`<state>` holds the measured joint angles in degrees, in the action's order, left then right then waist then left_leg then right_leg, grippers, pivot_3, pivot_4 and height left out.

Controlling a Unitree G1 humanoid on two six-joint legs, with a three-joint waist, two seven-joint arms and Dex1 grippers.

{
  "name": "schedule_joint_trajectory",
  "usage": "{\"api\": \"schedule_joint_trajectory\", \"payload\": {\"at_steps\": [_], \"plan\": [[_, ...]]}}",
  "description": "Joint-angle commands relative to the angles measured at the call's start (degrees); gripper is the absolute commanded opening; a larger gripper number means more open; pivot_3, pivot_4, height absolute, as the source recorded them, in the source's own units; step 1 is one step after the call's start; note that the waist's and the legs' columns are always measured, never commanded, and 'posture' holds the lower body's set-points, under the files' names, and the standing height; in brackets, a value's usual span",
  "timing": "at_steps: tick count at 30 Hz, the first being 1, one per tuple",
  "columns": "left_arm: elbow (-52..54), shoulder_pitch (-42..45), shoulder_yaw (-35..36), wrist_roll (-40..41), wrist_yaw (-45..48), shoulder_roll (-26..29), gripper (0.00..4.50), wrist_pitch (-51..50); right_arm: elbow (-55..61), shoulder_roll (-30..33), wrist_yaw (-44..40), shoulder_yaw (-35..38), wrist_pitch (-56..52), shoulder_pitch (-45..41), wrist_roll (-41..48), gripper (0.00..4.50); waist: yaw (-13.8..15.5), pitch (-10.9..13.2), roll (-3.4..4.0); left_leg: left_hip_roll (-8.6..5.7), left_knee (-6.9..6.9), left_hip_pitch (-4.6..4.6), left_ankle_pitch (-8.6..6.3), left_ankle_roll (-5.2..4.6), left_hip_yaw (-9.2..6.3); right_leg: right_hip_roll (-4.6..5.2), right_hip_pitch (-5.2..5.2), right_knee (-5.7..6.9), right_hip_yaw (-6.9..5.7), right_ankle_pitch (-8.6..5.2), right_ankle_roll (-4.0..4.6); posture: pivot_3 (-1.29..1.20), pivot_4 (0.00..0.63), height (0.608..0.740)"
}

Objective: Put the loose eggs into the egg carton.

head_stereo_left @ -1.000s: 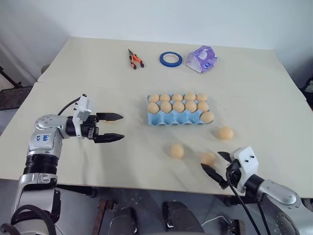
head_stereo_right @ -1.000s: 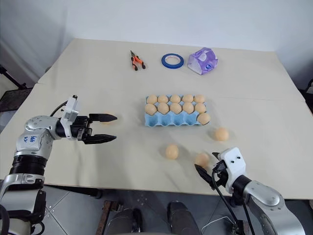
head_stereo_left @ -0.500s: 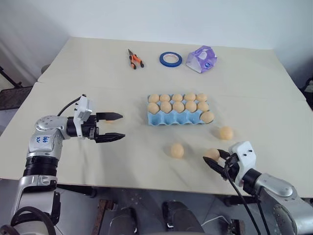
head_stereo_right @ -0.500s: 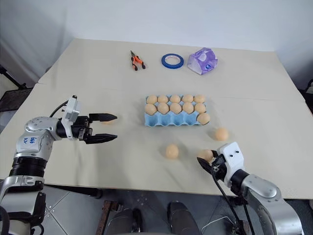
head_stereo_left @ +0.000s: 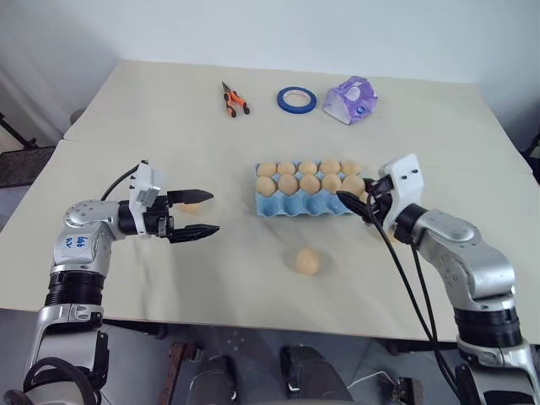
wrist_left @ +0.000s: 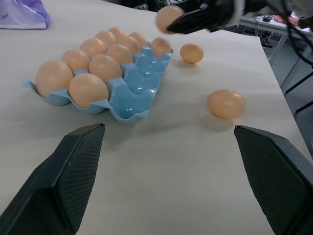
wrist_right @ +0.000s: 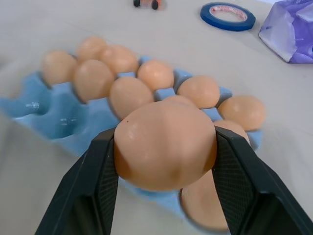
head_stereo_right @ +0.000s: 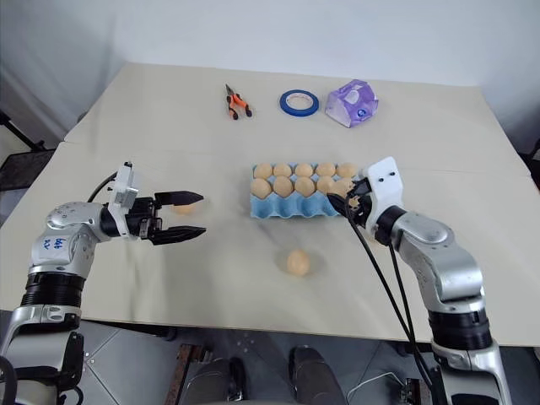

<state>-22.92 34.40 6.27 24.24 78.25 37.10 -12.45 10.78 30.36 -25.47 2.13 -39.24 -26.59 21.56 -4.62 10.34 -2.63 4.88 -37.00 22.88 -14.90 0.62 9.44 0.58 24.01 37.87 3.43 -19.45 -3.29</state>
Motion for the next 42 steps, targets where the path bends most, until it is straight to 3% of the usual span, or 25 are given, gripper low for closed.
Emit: {"api": "schedule_joint_trajectory", "payload": {"at_steps": [1, 5, 11, 12, 19, 22, 26, 31, 37, 42], "plan": [[2.8, -1.0, 1.7, 1.4, -0.9, 0.6, 4.50, -0.2, -6.0, -0.7, -0.6, -1.7, 4.8, -3.0, -3.9, 2.31, 0.0, 0.0, 0.00, 0.01, -0.06, 0.13, 0.01, 0.01, 0.00, -0.01, 0.12, 0.03, 0.00, 0.00, -0.02, 0.00, 0.150, 0.740], [3.9, -2.0, 2.2, 1.8, -1.7, 1.0, 4.50, -0.6, -10.1, -0.9, -1.7, -3.5, 7.4, -4.5, -6.4, 2.31, -0.1, 0.0, 0.01, 0.02, -0.10, 0.41, 0.07, 0.07, 0.10, -0.02, 0.48, 0.16, 0.05, 0.00, -0.04, 0.00, 0.150, 0.740], [5.1, -3.0, 2.7, 2.1, -2.5, 1.0, 4.50, -1.0, -8.5, -1.6, -3.2, -4.0, 7.1, -4.2, -6.4, 4.31, -0.3, 0.0, 0.02, 0.03, -0.14, 0.35, 0.19, 0.13, 0.15, -0.04, 0.50, 0.40, 0.08, 0.00, -0.04, 0.00, 0.150, 0.740], [5.0, -3.0, 2.7, 2.1, -2.5, 1.0, 4.50, -1.0, -7.8, -1.7, -3.5, -3.8, 6.8, -4.1, -6.2, 4.47, -0.3, 0.0, 0.02, 0.03, -0.15, 0.33, 0.20, 0.14, 0.16, -0.04, 0.50, 0.45, 0.09, 0.00, -0.04, 0.00, 0.150, 0.740], [4.1, -2.0, 2.3, 1.8, -2.7, 0.4, 4.50, -0.6, -3.3, -1.1, -4.2, -2.1, 5.4, -3.6, -5.5, 4.47, -0.2, 0.0, 0.02, 0.01, -0.18, 0.32, 0.27, 0.14, 0.13, -0.01, 0.54, 0.64, 0.08, 0.00, -0.03, 0.00, 0.150, 0.740], [3.7, -1.4, 2.2, 1.7, -2.6, 0.3, 4.50, -0.5, 2.9, 1.1, -5.0, 2.5, 3.2, -1.2, -2.6, 4.47, -0.1, 0.0, 0.02, 0.00, -0.17, 0.32, 0.27, 0.13, 0.11, -0.01, 0.54, 0.64, 0.07, 0.00, -0.03, 0.00, 0.150, 0.740], [2.8, -0.9, 2.2, 1.6, -2.2, 0.2, 4.50, -0.1, 11.2, 4.7, -7.7, 9.2, 2.2, 6.1, 1.8, 4.47, 0.5, 0.0, 0.03, -0.01, -0.12, 0.35, 0.26, 0.13, 0.04, 0.00, 0.52, 0.51, 0.03, 0.00, -0.03, 0.00, 0.150, 0.740], [1.1, 0.2, 1.8, 1.2, -1.8, -0.3, 4.50, 0.6, 18.0, 10.0, -14.7, 22.5, 5.0, 23.4, 5.5, 4.47, 1.5, 0.0, 0.03, -0.02, -0.07, 0.36, 0.24, 0.11, 0.04, -0.02, 0.46, 0.34, 0.02, 0.00, -0.03, 0.00, 0.150, 0.740], [-1.6, 2.1, 1.1, 0.7, -1.3, -1.4, 4.50, 2.2, 12.9, 9.3, -20.7, 34.4, 13.3, 36.5, 6.8, 4.47, 1.4, 0.0, 0.02, -0.11, -0.17, 0.27, 0.28, -0.01, 0.07, -0.02, 0.34, 0.37, 0.03, 0.11, -0.14, 0.00, 0.150, 0.740], [-2.8, 2.8, 0.9, 0.7, -1.0, -1.5, 4.50, 2.9, 9.4, 9.2, -22.6, 37.4, 17.9, 40.7, 7.2, 4.47, 1.1, 0.0, 0.03, -0.13, -0.14, 0.08, 0.27, -0.22, 0.07, 0.00, 0.17, 0.29, 0.06, 0.26, -0.14, 0.00, 0.150, 0.740]]}}
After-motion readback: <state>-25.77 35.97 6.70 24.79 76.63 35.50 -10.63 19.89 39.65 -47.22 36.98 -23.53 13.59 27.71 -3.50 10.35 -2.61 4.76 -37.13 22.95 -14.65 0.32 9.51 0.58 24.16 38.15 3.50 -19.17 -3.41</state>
